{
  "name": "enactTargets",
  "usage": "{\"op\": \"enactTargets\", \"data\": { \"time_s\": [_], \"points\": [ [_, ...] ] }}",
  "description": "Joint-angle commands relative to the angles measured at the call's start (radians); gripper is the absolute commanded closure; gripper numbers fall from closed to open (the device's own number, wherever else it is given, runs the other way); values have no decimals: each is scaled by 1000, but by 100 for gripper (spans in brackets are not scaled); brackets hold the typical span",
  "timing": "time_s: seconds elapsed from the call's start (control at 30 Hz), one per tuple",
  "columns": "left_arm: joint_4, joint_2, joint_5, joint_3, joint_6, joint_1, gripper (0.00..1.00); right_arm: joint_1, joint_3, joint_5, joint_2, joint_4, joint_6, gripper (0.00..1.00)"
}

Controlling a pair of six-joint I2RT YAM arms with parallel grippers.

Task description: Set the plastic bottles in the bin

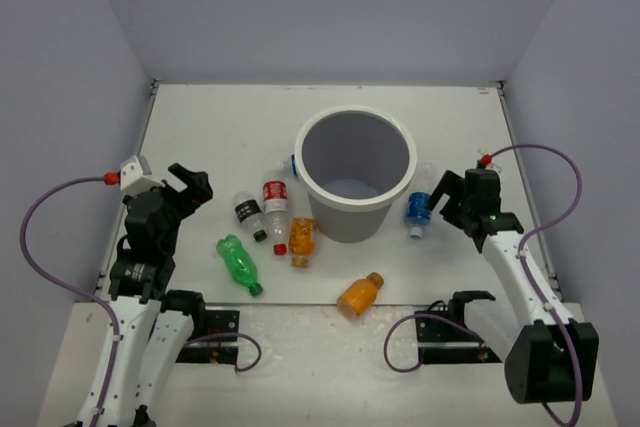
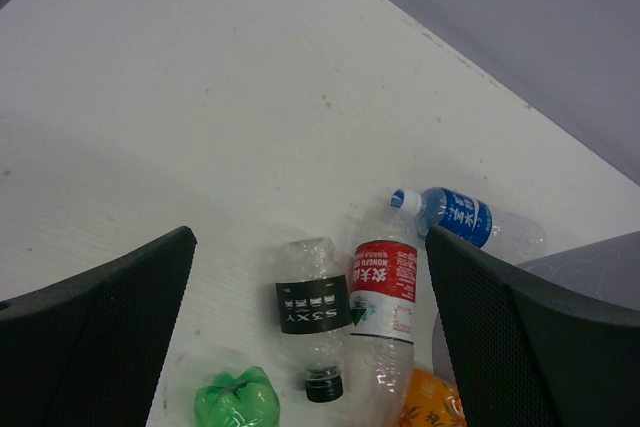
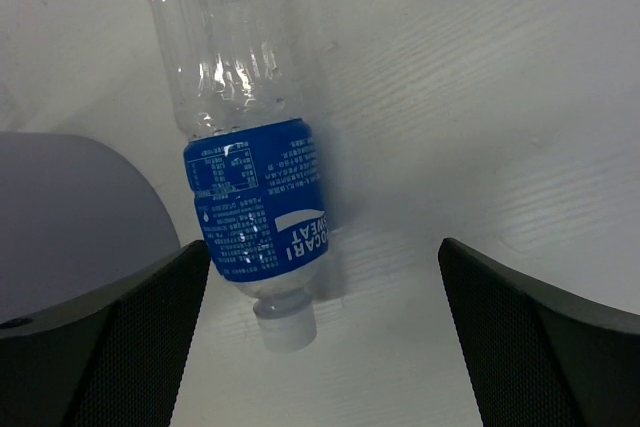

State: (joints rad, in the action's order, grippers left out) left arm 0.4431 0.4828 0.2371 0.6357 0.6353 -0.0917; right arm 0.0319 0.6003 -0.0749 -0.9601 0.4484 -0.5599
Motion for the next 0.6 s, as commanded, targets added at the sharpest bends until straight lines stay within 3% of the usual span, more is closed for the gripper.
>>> {"op": "enactTargets", "data": {
  "time_s": [0.0, 0.27, 0.47, 0.57],
  "points": [
    [-23, -9, 14, -1, 3, 6, 0, -3, 31, 112, -97, -206, 31, 1],
    [-29, 1, 19, -5, 4, 6, 0, -1, 54, 205, -334, -363, 17, 1],
    [-34, 16, 13, 0, 4, 7, 0, 4, 74, 270, -430, -425, -32, 11],
    [-43, 23, -16, -3, -2, 6, 0, 6, 95, 285, -470, -438, -30, 24]
  ]
}}
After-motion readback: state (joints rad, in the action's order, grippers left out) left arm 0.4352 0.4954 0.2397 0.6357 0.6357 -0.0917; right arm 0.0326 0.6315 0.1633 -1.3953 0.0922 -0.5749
